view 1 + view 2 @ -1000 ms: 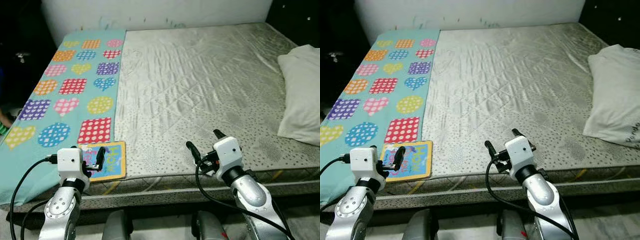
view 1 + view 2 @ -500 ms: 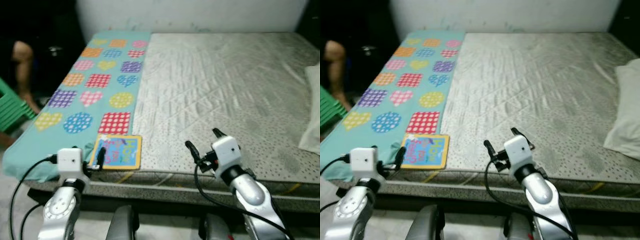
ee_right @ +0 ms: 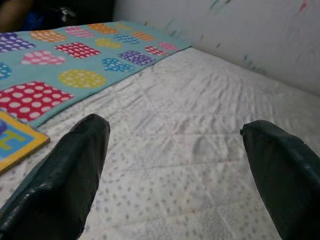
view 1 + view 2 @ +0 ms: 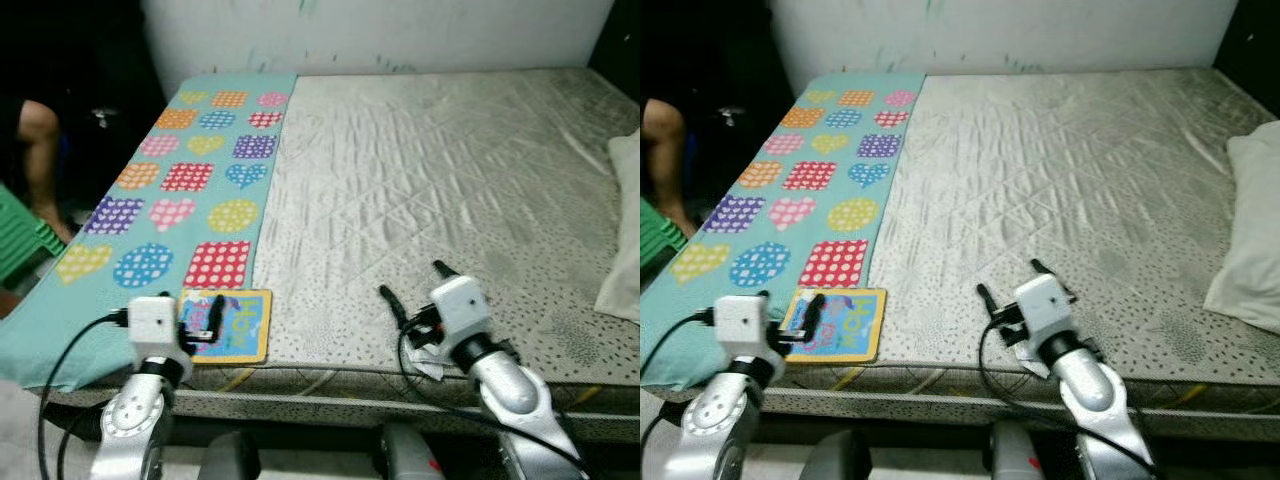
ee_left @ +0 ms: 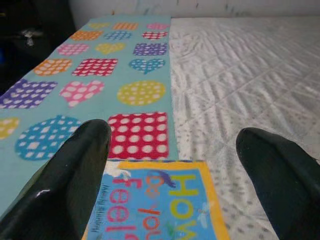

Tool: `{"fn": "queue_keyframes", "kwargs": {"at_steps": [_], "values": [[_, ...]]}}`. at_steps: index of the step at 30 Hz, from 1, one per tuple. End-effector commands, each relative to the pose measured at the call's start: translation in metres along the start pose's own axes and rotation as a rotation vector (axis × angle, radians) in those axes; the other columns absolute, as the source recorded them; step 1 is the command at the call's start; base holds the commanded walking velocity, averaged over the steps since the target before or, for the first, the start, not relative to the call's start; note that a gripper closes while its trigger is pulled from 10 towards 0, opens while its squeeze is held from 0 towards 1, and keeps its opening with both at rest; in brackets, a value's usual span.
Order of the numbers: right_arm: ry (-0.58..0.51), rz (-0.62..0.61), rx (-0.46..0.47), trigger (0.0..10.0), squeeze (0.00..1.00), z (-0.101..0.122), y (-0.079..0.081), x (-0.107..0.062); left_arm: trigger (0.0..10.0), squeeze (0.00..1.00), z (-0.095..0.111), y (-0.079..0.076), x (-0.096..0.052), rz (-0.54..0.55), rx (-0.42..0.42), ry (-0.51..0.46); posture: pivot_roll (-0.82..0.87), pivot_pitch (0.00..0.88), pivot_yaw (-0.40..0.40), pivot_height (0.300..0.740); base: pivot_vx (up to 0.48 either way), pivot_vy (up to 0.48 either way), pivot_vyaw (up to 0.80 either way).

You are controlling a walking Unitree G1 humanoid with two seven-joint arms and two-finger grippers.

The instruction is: Clean up the room

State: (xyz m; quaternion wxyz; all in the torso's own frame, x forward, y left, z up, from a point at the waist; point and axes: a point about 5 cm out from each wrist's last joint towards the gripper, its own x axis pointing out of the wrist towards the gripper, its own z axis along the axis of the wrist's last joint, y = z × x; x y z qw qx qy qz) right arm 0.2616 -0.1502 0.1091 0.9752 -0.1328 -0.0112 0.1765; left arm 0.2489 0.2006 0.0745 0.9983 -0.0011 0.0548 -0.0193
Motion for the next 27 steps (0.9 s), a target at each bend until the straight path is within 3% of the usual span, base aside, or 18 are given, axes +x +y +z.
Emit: {"fn": "queue_keyframes", "kwargs": {"at_steps": [1, 8, 12, 17, 18, 21, 27], "values": [[-0.016, 0.025, 0.013, 10.0, 0.0, 0.003, 0.007, 0.003, 10.0, 0.0, 0.001, 0.01, -0.002, 0.035, 0.013, 0.009, -0.21, 0.026, 0.043, 0.599, 0.0, 0.0, 0.0], [0.02, -0.002, -0.017, 10.0, 0.0, -0.001, 0.002, 0.008, 10.0, 0.0, 0.0, 0.012, -0.002, 0.048, 0.007, 0.03, -0.2, 0.031, 0.04, 0.599, 0.0, 0.0, 0.0], [0.06, -0.001, -0.022, 10.0, 0.0, -0.004, 0.002, 0.02, 10.0, 0.0, -0.003, 0.013, 0.001, 0.07, -0.006, 0.099, -0.19, 0.04, 0.037, 0.599, 0.0, 0.0, 0.0], [0.158, 0.05, -0.073, 10.0, 0.0, -0.015, 0.01, 0.031, 10.0, 0.0, -0.006, 0.008, -0.002, 0.018, -0.017, 0.152, -0.17, 0.077, 0.041, 0.599, 0.0, 0.0, 0.0], [0.264, 0.087, -0.122, 10.0, 0.0, -0.032, 0.015, 0.034, 10.0, 0.0, -0.009, 0.006, -0.006, -0.012, -0.027, 0.19, -0.15, 0.099, 0.039, 0.599, 0.0, 0.0, 0.0], [0.388, 0.123, -0.136, 10.0, 0.0, -0.051, 0.02, 0.035, 10.0, 0.0, -0.014, 0.005, -0.011, -0.032, -0.046, 0.248, -0.14, 0.122, 0.04, 0.599, 0.0, 0.0, 0.0], [0.427, 0.151, -0.149, 10.0, 0.0, -0.059, 0.026, 0.034, 10.0, 0.0, -0.014, 0.002, -0.014, -0.039, -0.049, 0.283, -0.12, 0.145, 0.043, 0.599, 0.0, 0.0, 0.0]]}}
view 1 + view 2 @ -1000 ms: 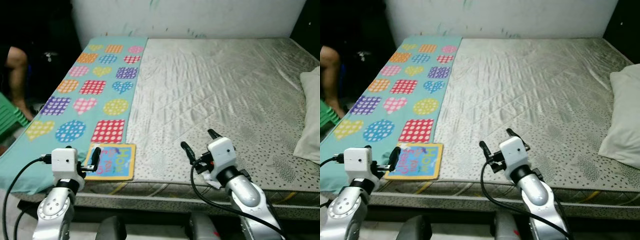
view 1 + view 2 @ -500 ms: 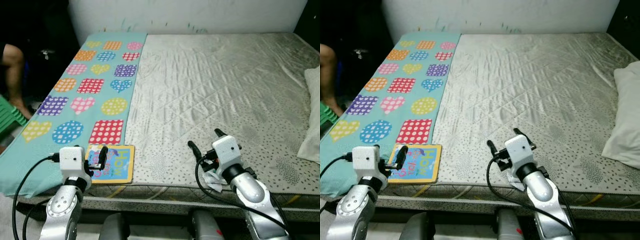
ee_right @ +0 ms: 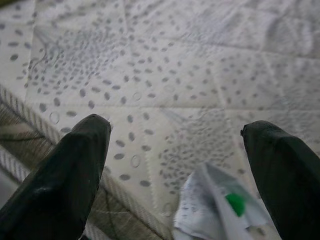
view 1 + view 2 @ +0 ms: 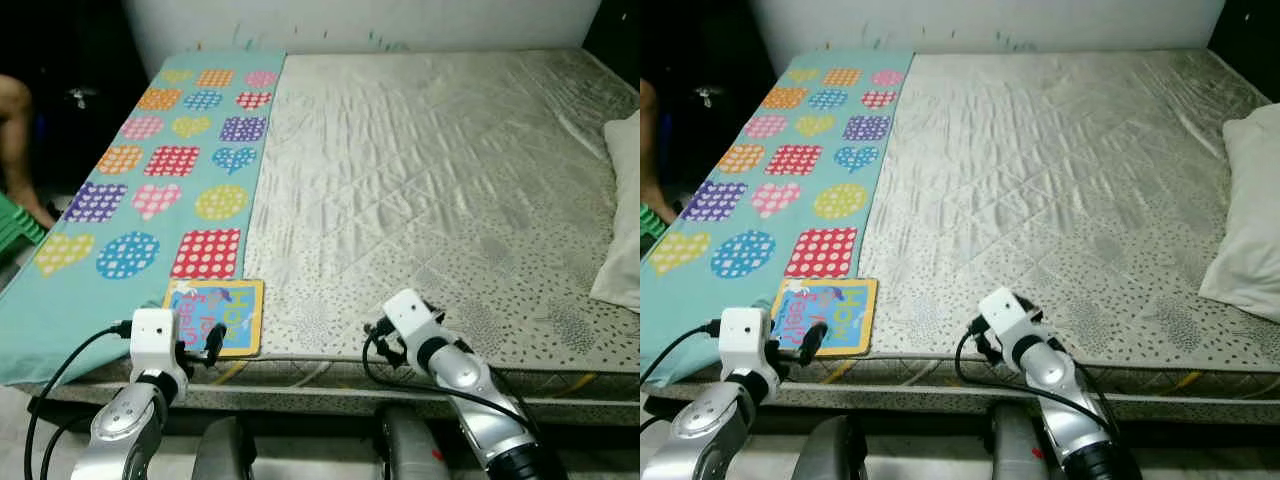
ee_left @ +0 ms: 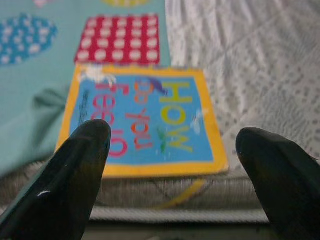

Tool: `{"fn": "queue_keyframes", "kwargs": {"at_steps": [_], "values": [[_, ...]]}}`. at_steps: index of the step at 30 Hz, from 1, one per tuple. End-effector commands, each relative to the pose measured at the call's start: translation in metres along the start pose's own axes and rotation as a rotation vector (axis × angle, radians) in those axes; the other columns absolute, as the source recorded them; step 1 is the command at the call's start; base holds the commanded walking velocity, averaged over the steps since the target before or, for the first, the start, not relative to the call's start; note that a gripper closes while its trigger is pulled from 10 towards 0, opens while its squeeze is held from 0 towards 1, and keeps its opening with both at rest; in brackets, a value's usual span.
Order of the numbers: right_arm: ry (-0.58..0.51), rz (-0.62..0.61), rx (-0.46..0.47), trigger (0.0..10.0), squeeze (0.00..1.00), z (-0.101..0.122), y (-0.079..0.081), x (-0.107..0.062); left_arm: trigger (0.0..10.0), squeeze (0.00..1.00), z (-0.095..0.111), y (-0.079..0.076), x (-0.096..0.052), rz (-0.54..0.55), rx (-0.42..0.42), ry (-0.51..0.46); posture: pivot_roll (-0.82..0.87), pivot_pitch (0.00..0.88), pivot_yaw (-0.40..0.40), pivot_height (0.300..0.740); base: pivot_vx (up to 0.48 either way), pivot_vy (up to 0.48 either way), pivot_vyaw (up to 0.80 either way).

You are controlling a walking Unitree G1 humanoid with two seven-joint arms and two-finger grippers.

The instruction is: Clean up the room

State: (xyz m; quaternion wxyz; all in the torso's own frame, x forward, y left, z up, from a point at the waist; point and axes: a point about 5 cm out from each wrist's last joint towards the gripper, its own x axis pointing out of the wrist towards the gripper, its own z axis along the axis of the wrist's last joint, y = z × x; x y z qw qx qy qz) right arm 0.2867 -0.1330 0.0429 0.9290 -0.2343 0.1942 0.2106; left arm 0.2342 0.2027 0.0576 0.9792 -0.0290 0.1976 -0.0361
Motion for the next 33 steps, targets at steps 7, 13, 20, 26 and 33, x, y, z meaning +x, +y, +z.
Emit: {"fn": "queue_keyframes", "kwargs": {"at_steps": [7, 13, 20, 26, 33], "values": [[0.006, 0.008, -0.017, 10.0, 0.0, 0.003, 0.0, 0.005, 10.0, 0.0, 0.005, 0.0, -0.004, -0.004, 0.007, 0.01, -0.12, 0.145, 0.043, 0.599, 0.0, 0.0, 0.0], [-0.013, -0.188, -0.036, 10.0, 0.0, 0.009, -0.029, 0.015, 10.0, 0.0, 0.004, -0.031, 0.002, -0.228, 0.073, 0.086, -0.12, 0.179, 0.078, 0.599, 0.0, 0.0, 0.0], [0.052, -0.234, -0.066, 10.0, 0.0, -0.002, -0.048, 0.017, 10.0, 0.0, 0.002, -0.041, -0.007, -0.332, 0.115, 0.087, -0.1, 0.167, 0.076, 0.599, 0.0, 0.0, 0.0], [0.089, -0.218, -0.112, 10.0, 0.0, -0.012, -0.053, 0.017, 10.0, 0.0, 0.004, -0.042, -0.006, -0.342, 0.115, 0.091, -0.1, 0.159, 0.073, 0.599, 0.0, 0.0, 0.0], [0.146, -0.226, -0.122, 10.0, 0.0, -0.024, -0.07, 0.012, 10.0, 0.0, 0.003, -0.043, -0.007, -0.352, 0.117, 0.095, -0.11, 0.159, 0.079, 0.599, 0.0, 0.0, 0.0]]}}
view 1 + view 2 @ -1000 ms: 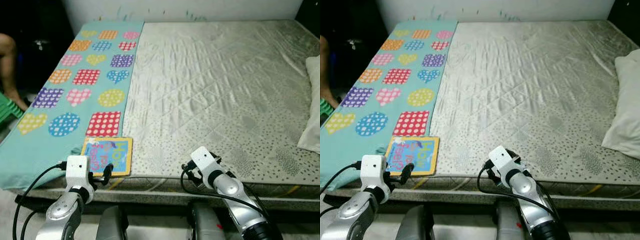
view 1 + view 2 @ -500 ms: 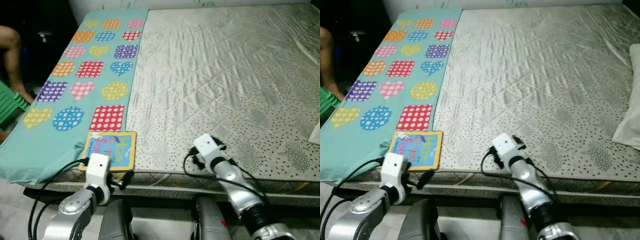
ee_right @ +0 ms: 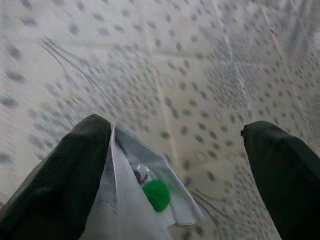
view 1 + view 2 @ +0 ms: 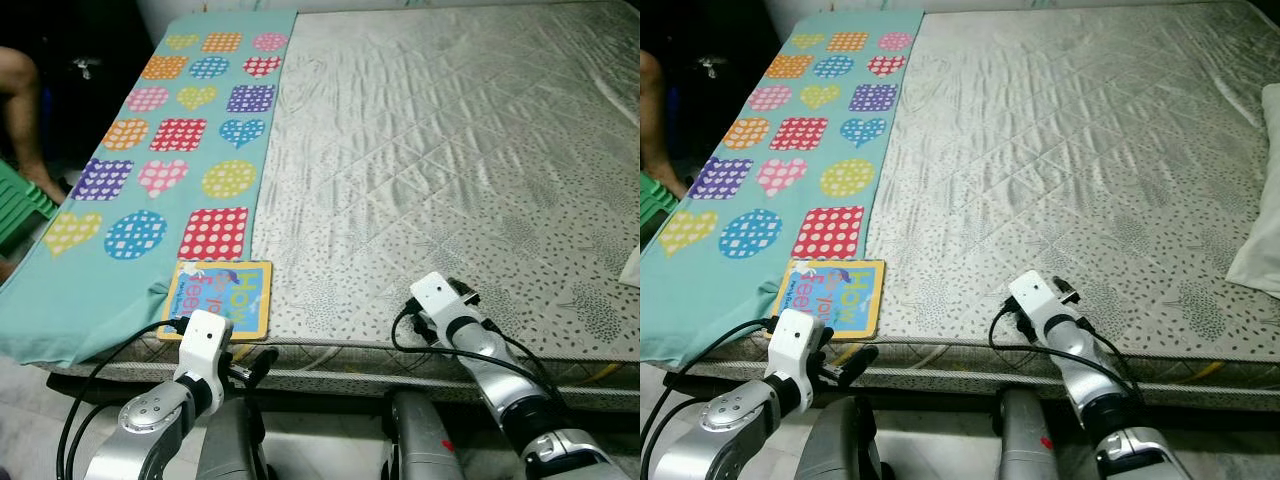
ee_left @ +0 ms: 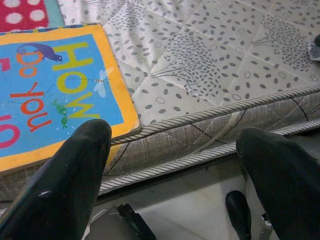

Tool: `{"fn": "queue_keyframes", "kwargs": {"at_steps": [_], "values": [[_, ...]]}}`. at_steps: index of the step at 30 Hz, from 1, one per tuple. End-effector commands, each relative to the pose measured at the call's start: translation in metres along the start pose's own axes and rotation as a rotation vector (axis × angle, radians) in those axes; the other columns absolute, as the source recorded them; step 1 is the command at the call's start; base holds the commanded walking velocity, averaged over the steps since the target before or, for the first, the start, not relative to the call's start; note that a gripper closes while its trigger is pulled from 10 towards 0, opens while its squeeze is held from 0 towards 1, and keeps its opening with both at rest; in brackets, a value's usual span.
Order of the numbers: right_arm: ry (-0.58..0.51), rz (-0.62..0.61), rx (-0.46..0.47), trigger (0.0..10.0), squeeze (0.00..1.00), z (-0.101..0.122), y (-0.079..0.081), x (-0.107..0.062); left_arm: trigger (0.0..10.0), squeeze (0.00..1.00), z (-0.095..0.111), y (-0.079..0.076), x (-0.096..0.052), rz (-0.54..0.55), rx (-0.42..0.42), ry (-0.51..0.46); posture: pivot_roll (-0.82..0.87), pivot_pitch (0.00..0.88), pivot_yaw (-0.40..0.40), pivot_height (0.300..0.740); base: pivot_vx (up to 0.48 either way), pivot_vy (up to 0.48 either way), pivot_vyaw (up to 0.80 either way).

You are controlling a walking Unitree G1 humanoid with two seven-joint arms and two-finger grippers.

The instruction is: Clean up the room

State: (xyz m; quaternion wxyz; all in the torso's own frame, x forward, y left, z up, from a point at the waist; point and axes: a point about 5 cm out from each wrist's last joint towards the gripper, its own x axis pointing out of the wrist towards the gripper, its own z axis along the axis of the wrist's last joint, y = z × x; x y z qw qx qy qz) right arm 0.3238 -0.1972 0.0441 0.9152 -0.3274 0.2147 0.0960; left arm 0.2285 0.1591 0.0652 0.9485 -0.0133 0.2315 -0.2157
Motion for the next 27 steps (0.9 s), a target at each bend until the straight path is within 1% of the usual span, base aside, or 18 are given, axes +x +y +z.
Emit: {"fn": "queue_keyframes", "kwargs": {"at_steps": [1, 5, 10, 14, 15, 17, 19, 20, 21, 22, 23, 24, 25, 26, 27], "values": [[0.017, 0.011, 0.0, 10.0, 0.0, -0.003, -0.001, 0.001, 10.0, 0.0, 0.0, 0.001, -0.003, -0.004, 0.019, 0.008, -0.11, 0.159, 0.079, 0.599, 0.0, 0.0, 0.0], [0.044, 0.029, -0.017, 10.0, 0.0, -0.006, -0.003, 0.002, 10.0, 0.0, 0.002, 0.001, -0.001, -0.008, 0.023, 0.009, -0.11, 0.156, 0.08, 0.599, 0.0, 0.0, 0.0], [0.017, 0.03, 0.065, 10.0, 0.0, 0.0, -0.014, 0.002, 10.0, 0.0, 0.002, 0.003, -0.002, -0.005, 0.02, 0.008, -0.11, 0.15, 0.081, 0.599, 0.0, 0.0, 0.0], [0.034, 0.055, 0.059, 10.0, 0.0, -0.006, -0.016, -0.001, 10.0, 0.0, 0.002, 0.003, 0.0, -0.007, 0.019, 0.011, -0.12, 0.147, 0.081, 0.599, 0.0, 0.0, 0.0], [0.052, 0.06, 0.057, 10.0, 0.0, -0.011, -0.016, -0.002, 10.0, 0.0, 0.002, 0.003, 0.001, -0.012, 0.02, 0.016, -0.12, 0.143, 0.08, 0.599, 0.0, 0.0, 0.0], [0.083, 0.071, 0.031, 10.0, 0.0, -0.019, -0.017, -0.004, 10.0, 0.0, 0.002, 0.003, 0.002, -0.015, 0.018, 0.022, -0.12, 0.142, 0.081, 0.599, 0.0, 0.0, 0.0], [0.092, 0.075, 0.021, 10.0, 0.0, -0.022, -0.02, -0.005, 10.0, 0.0, 0.001, 0.003, 0.003, -0.018, 0.016, 0.027, -0.12, 0.138, 0.082, 0.599, 0.0, 0.0, 0.0], [0.098, 0.079, 0.017, 9.5, 0.0, -0.023, -0.021, -0.005, 10.0, 0.0, 0.001, 0.003, 0.003, -0.018, 0.017, 0.028, -0.12, 0.138, 0.082, 0.599, 0.0, 0.0, 0.0], [0.103, 0.084, 0.003, 9.5, 0.0, -0.024, -0.021, -0.005, 10.0, 0.0, 0.001, 0.003, 0.003, -0.019, 0.018, 0.028, -0.13, 0.137, 0.081, 0.599, 0.0, 0.0, 0.0], [0.108, 0.085, -0.008, 8.3, 0.0, -0.025, -0.023, -0.006, 10.0, 0.0, 0.001, 0.003, 0.003, -0.021, 0.018, 0.03, -0.13, 0.135, 0.082, 0.599, 0.0, 0.0, 0.0], [0.108, 0.083, -0.007, 8.3, 0.0, -0.025, -0.023, -0.006, 10.0, 0.0, 0.001, 0.003, 0.003, -0.022, 0.018, 0.03, -0.13, 0.134, 0.082, 0.599, 0.0, 0.0, 0.0], [0.112, 0.087, -0.011, 3.5, 0.0, -0.026, -0.024, -0.006, 10.0, 0.0, 0.001, 0.003, 0.004, -0.022, 0.016, 0.032, -0.13, 0.133, 0.082, 0.599, 0.0, 0.0, 0.0], [0.115, 0.091, -0.015, 3.5, 0.0, -0.027, -0.025, -0.006, 10.0, 0.0, 0.001, 0.003, 0.004, -0.022, 0.015, 0.034, -0.13, 0.133, 0.082, 0.599, 0.0, 0.0, 0.0], [0.122, 0.097, -0.016, 0.0, 0.0, -0.028, -0.025, -0.006, 10.0, 0.0, 0.001, 0.003, 0.004, -0.024, 0.012, 0.036, -0.13, 0.132, 0.081, 0.599, 0.0, 0.0, 0.0], [0.128, 0.103, -0.015, 0.0, 0.0, -0.029, -0.025, -0.006, 10.0, 0.0, 0.001, 0.003, 0.004, -0.024, 0.005, 0.041, -0.13, 0.129, 0.08, 0.599, 0.0, 0.0, 0.0]]}}
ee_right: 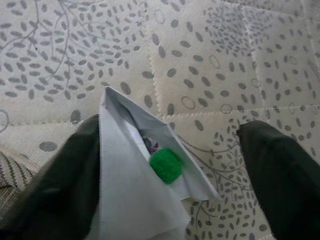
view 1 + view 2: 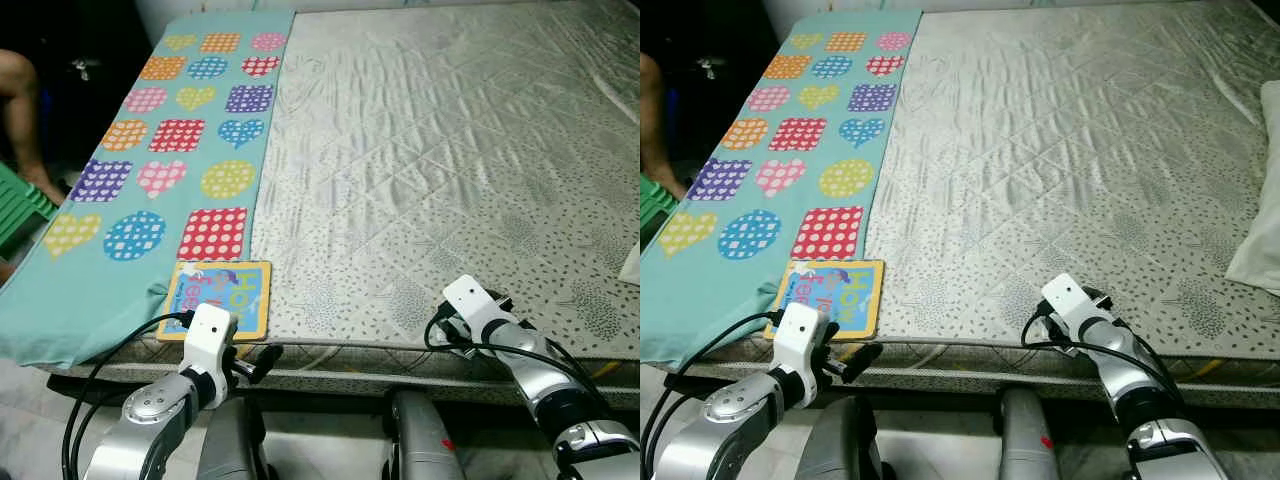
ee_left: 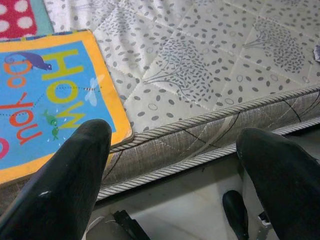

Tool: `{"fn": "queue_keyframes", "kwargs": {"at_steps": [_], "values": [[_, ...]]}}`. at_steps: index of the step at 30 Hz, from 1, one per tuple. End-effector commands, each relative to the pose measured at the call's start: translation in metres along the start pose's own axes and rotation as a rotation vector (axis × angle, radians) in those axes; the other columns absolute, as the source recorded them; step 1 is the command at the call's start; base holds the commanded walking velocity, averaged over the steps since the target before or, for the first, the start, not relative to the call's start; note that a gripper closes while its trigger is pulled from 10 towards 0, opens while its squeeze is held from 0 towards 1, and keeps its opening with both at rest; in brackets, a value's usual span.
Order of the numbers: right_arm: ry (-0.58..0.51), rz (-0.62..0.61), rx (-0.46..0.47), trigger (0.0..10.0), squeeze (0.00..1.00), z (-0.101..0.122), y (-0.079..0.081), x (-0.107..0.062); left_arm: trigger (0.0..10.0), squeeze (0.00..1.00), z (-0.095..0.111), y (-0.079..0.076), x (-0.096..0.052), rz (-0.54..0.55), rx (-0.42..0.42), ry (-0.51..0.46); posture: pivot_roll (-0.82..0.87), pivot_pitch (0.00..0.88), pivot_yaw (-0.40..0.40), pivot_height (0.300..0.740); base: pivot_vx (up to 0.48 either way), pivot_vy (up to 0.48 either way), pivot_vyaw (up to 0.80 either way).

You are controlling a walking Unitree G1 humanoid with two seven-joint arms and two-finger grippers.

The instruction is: Clean up the room

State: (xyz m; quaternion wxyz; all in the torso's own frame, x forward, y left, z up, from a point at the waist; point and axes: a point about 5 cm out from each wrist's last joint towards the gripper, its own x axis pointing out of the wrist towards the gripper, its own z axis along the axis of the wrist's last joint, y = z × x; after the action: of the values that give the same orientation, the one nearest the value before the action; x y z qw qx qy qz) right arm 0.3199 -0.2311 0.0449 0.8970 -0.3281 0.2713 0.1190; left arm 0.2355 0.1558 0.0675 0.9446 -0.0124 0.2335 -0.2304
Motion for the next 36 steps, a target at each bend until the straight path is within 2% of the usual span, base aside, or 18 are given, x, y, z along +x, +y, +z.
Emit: {"fn": "queue_keyframes", "kwargs": {"at_steps": [1, 16, 19, 20, 22, 23, 25, 26, 28, 36], "values": [[0.032, 0.02, -0.003, 0.0, 0.0, -0.007, 0.001, -0.001, 10.0, 0.0, -0.005, 0.004, -0.002, 0.005, -0.003, 0.034, -0.13, 0.129, 0.08, 0.599, 0.0, 0.0, 0.0], [0.037, 0.036, -0.013, 0.0, 0.0, -0.008, 0.007, 0.001, 10.0, 0.0, -0.006, 0.006, 0.001, 0.001, -0.018, 0.055, -0.13, 0.098, 0.076, 0.599, 0.0, 0.0, 0.0], [0.037, 0.04, -0.015, 0.0, 0.0, -0.008, 0.008, 0.001, 10.0, 0.0, -0.007, 0.006, 0.001, -0.001, -0.056, 0.055, -0.13, 0.083, 0.074, 0.599, 0.0, 0.0, 0.0], [0.037, 0.044, -0.019, 0.0, 0.0, -0.008, 0.009, 0.001, 10.0, 0.0, -0.007, 0.004, 0.0, -0.025, -0.092, 0.055, -0.13, 0.077, 0.072, 0.599, 0.0, 0.0, 0.0], [0.038, 0.046, -0.023, 0.0, 0.0, -0.008, 0.009, 0.001, 10.0, 0.0, -0.006, 0.002, 0.0, -0.045, -0.105, 0.051, -0.14, 0.071, 0.072, 0.599, 0.0, 0.0, 0.0], [0.037, 0.047, -0.026, 0.0, 0.0, -0.008, 0.009, 0.001, 10.0, 0.0, -0.005, -0.004, -0.001, -0.108, -0.109, 0.045, -0.14, 0.066, 0.071, 0.599, 0.0, 0.0, 0.0], [0.037, 0.047, -0.027, 0.0, 0.0, -0.008, 0.009, 0.001, 10.0, 0.0, -0.005, -0.006, -0.001, -0.128, -0.11, 0.044, -0.14, 0.066, 0.071, 0.599, 0.0, 0.0, 0.0], [0.035, 0.047, -0.029, 0.0, 0.0, -0.007, 0.009, 0.002, 10.0, 0.0, -0.003, -0.013, -0.001, -0.181, -0.096, 0.039, -0.14, 0.059, 0.07, 0.599, 0.0, 0.0, 0.0], [0.031, 0.048, -0.033, 0.0, 0.0, -0.006, 0.01, 0.002, 10.0, 0.0, 0.0, -0.018, 0.0, -0.222, -0.075, 0.037, -0.14, 0.055, 0.07, 0.599, 0.0, 0.0, 0.0], [0.021, 0.054, -0.042, 0.0, 0.0, -0.004, 0.013, 0.003, 10.0, 0.0, -0.002, -0.022, 0.002, -0.246, -0.048, 0.05, -0.14, 0.044, 0.071, 0.599, 0.0, 0.0, 0.0]]}}
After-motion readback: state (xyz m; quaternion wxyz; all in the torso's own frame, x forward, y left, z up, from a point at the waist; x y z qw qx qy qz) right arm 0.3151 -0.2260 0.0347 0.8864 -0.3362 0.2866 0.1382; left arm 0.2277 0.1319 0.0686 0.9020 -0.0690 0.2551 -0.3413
